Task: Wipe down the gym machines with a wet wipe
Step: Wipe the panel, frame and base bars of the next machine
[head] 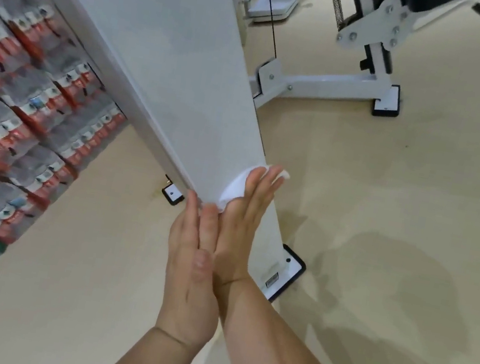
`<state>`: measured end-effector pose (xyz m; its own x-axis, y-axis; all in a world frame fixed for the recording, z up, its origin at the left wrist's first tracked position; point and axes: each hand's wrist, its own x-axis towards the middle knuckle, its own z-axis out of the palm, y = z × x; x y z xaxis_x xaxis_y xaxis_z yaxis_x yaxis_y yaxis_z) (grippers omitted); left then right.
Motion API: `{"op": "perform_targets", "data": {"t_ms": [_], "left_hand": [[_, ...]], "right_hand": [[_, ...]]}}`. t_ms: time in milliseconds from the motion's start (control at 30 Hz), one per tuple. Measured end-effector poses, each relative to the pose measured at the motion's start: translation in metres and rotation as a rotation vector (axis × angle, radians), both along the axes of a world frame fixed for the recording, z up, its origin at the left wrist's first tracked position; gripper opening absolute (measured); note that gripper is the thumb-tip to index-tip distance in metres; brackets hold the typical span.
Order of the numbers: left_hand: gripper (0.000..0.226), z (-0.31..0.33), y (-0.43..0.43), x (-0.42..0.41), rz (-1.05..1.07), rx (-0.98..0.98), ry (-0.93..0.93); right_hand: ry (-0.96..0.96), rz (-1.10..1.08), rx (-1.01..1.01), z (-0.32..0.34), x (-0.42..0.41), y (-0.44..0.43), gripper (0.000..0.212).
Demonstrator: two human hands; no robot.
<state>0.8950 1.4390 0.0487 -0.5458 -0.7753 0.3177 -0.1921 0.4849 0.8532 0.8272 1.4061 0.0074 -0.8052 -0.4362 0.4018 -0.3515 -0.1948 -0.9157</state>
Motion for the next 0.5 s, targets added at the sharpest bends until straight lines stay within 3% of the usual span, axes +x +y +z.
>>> {"op": "perform_targets", "data": {"t_ms": [100,200,267,400,500], "left_hand": [[0.095,-0.004,-0.001,0.003,-0.080,0.192,0.079],[0.102,-0.013,-0.001,0.014,-0.126,0.327,0.079],[0.096,-0.024,0.000,0.022,-0.160,0.394,0.030],[0.074,-0.043,-0.003,0.033,-0.235,0.591,-0.085],[0.077,-0.049,-0.008,0.033,-0.219,0.611,-0.063]], "right_hand": [[0.022,-0.010,0.034,-0.035,0.003,0.000,0.088],[-0.488,0.074,0.125,-0.073,0.010,0.009,0.100],[-0.654,0.096,0.212,-0.083,0.010,0.011,0.105],[-0.666,0.089,0.176,-0.066,0.013,0.010,0.107],[-0.405,0.108,0.119,-0.051,0.026,0.012,0.097]]}}
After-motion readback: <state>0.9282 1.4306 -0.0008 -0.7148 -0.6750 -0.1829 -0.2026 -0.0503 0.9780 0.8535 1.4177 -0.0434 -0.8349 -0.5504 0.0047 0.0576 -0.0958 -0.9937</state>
